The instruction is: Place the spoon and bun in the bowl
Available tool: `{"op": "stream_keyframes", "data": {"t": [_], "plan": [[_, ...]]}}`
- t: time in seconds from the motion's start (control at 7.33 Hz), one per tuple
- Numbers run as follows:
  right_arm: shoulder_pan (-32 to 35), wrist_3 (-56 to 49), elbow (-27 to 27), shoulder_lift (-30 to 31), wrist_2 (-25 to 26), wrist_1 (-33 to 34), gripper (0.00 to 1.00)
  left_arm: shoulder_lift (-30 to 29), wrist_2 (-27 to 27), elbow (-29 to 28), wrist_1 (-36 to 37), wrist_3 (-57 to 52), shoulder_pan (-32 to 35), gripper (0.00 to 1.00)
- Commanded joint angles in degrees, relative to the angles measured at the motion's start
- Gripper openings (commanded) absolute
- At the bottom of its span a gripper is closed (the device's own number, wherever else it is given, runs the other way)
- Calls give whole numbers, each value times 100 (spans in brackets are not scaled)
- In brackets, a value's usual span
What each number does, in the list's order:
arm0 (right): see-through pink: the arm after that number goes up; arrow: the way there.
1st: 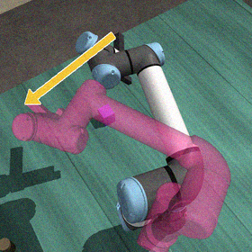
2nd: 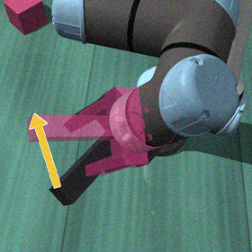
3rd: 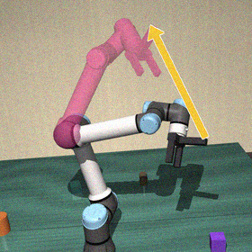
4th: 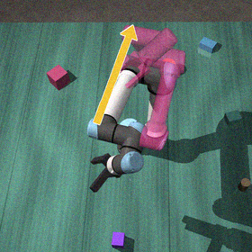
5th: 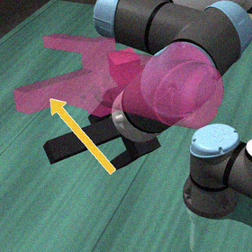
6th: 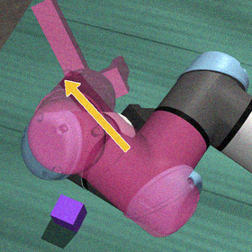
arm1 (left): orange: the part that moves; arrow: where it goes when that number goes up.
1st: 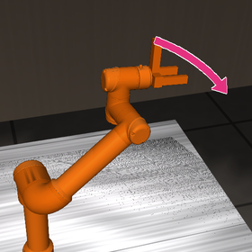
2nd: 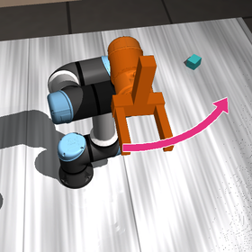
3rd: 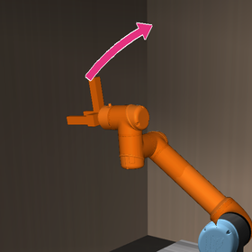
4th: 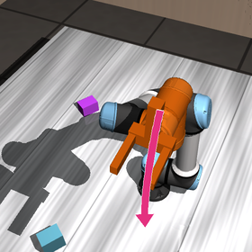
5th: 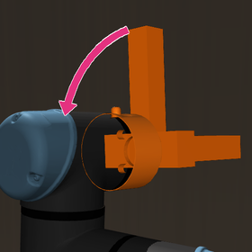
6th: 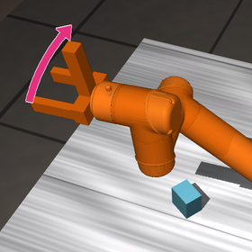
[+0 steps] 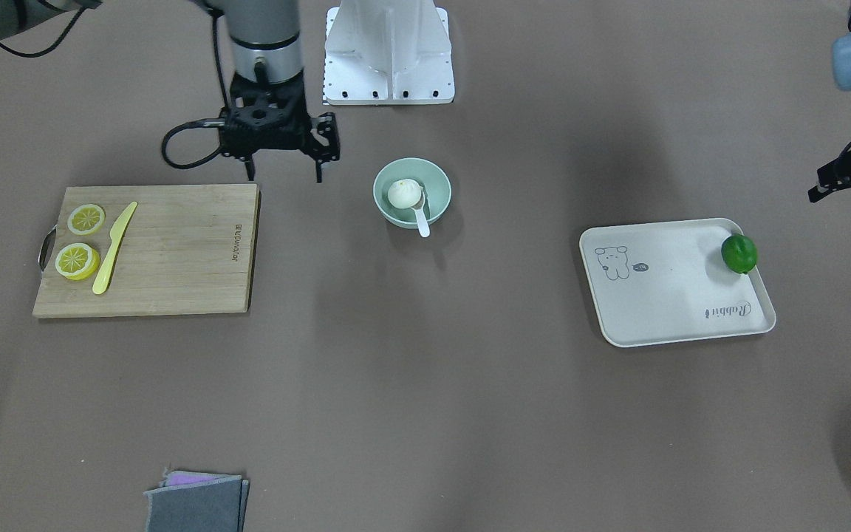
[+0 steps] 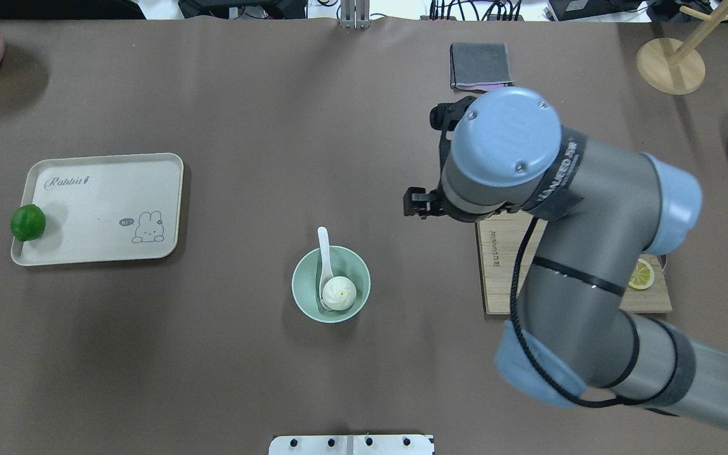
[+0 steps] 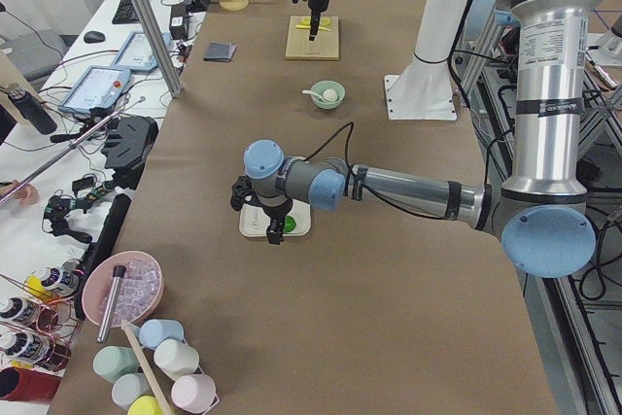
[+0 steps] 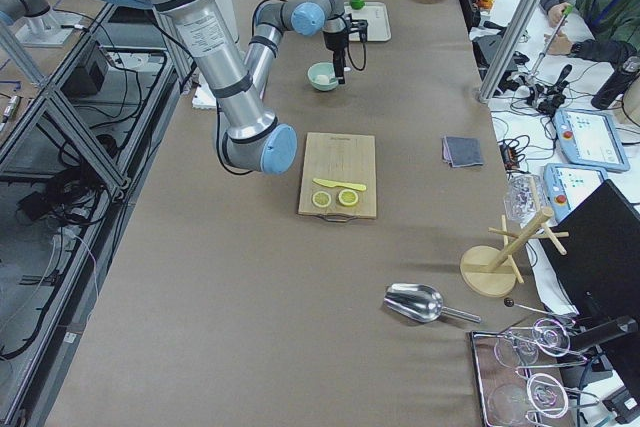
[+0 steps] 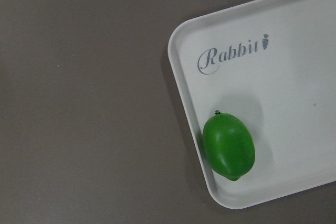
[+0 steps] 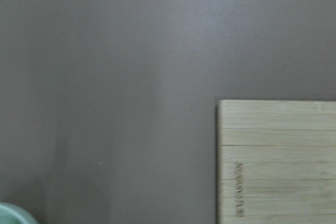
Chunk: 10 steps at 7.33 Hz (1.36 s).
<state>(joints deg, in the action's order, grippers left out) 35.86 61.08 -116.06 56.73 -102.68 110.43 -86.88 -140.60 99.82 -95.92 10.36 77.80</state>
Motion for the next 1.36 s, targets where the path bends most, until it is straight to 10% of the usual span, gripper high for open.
{"op": "stream_keyframes", "data": {"t": [0.0,0.55,1.23], "plan": [[1409,-1723,-118,836,-1082,-21,100,258,-152,-67,343,-986,689,99],[3747,-5030,-57,2540,-2595,-12,100,-135,692,353,2672,-2636,1668,99],[5904,-8092,619,4177,-2766,-12,100,-75,640,776,2640,-2653,1677,99]]}}
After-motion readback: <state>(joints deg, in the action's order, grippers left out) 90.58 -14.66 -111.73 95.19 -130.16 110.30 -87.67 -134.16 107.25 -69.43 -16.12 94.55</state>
